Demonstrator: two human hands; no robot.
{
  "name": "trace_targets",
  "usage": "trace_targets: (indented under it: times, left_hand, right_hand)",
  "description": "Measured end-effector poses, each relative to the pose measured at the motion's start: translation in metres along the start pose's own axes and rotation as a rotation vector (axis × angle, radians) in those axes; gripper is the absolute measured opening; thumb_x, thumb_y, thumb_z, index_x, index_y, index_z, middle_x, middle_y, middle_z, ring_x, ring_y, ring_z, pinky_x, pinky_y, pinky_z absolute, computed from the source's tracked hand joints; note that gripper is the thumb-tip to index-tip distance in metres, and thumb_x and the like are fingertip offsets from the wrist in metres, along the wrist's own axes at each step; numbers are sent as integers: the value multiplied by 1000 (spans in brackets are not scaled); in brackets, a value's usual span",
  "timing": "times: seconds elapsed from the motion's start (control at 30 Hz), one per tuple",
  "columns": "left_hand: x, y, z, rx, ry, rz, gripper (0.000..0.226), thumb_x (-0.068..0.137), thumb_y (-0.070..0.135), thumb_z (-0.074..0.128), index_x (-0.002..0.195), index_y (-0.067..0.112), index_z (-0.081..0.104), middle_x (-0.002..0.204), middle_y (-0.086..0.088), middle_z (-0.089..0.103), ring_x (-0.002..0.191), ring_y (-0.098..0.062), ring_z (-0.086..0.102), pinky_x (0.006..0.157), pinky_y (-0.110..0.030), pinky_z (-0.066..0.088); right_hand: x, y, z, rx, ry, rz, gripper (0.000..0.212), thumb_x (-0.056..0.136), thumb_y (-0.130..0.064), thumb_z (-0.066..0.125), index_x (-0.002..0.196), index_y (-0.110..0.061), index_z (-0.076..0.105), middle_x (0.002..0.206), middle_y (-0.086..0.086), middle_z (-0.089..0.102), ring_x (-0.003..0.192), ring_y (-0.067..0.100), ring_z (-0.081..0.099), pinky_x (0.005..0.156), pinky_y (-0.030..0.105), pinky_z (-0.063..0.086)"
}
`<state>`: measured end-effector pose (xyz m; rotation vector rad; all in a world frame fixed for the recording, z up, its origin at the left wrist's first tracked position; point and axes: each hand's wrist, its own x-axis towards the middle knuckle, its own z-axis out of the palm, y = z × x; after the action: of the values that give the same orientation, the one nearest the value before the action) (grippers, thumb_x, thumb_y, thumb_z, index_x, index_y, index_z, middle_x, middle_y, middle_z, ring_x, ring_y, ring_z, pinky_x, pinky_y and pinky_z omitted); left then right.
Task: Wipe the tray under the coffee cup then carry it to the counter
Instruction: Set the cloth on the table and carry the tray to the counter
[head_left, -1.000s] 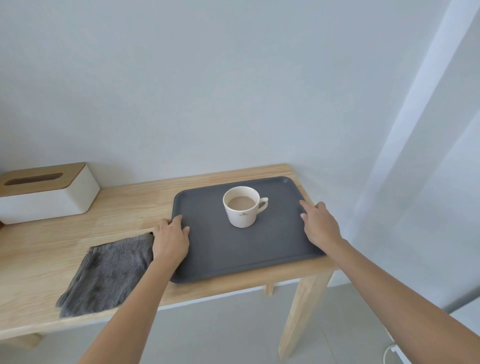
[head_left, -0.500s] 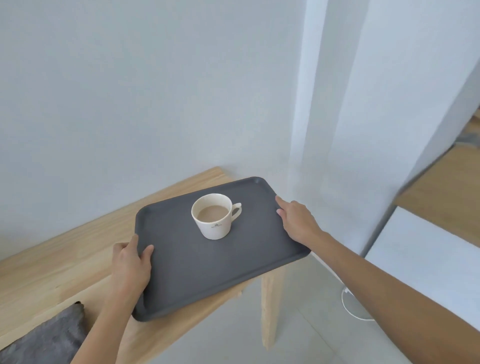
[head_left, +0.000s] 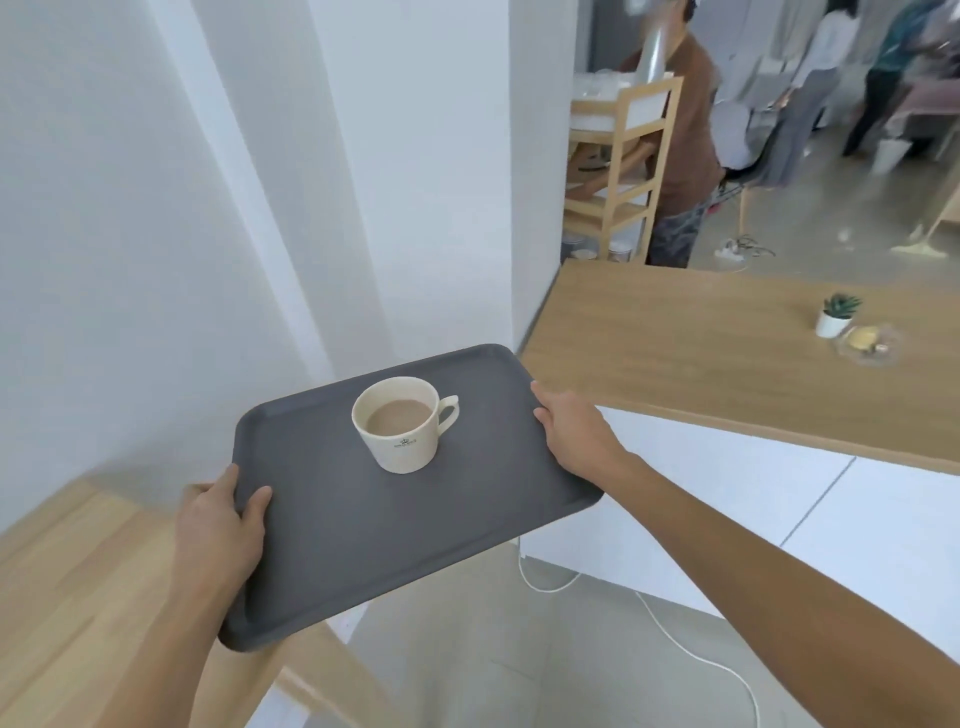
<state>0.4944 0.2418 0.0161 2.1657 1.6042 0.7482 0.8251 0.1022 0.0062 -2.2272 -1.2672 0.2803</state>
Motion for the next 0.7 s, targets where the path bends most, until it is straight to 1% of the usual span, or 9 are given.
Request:
trace_targets:
  times: [0.03,0.13,0.2,0.27,0.37,0.47,0.53,0.6,0.7]
  left_hand:
    - [7,18,17,-16,-11,21,31,93,14,53,117,-5,54,88,-22,56,114,-34,43,79,-39,33]
    - [28,68,71,-60,-52,97,28,92,14,53,116,-2,55,81,-16,54,112,-33,43,77,-35,32]
    - [41,101,108,-77,-99,128,27,92,16,52,116,3,56,88,-21,56,111,-32,43,77,-35,33]
    - [52,137,142,-95,-143,164,26,92,17,52,116,6,56,91,-22,57,112,-32,43,79,-37,36]
    - [65,189,191,-130,-215,220,25,92,17,52,116,9,56,92,-22,57,110,-32,45,79,-34,35]
    - [79,230,232,-153,-260,282,30,93,18,52,121,9,55,98,-22,54,93,-23,42,79,-32,35]
    - [90,259,263,-175,-290,320,35,93,19,52,127,11,53,100,-19,51,87,-18,39,82,-32,36]
    - [103,287,295,-192,-321,351,39,93,19,52,132,13,50,99,-15,47,85,-19,40,84,-33,37]
    - [124,318,346,-182,-362,405,40,93,21,53,130,8,50,96,-15,47,84,-27,46,81,-37,40]
  right_hand:
    - [4,19,-12,16,17,25,39,99,-20,32,136,-21,41,114,12,61,105,36,57,89,49,48]
    - [19,73,-49,3,54,107,44,100,-19,32,143,-18,35,127,13,59,115,35,54,94,43,44]
    - [26,109,-74,-19,64,167,46,101,-20,30,147,-19,29,132,14,56,119,35,52,94,40,42]
    - [33,145,-96,-35,80,220,47,101,-20,30,148,-19,27,135,14,54,121,34,51,96,40,41]
    - [40,197,-125,-38,118,311,47,101,-21,30,148,-20,27,128,15,58,115,35,54,97,44,43]
    - [48,240,-142,-92,153,384,47,100,-23,31,147,-22,29,119,17,62,107,37,57,91,43,46]
    - [54,271,-152,-125,182,427,46,100,-23,32,146,-22,31,116,19,62,104,38,58,86,42,47]
    - [62,298,-160,-155,197,469,46,100,-23,32,146,-22,31,113,21,60,102,39,57,83,42,46]
    - [74,333,-166,-185,227,541,47,100,-23,31,147,-22,29,110,22,57,100,39,57,83,42,47]
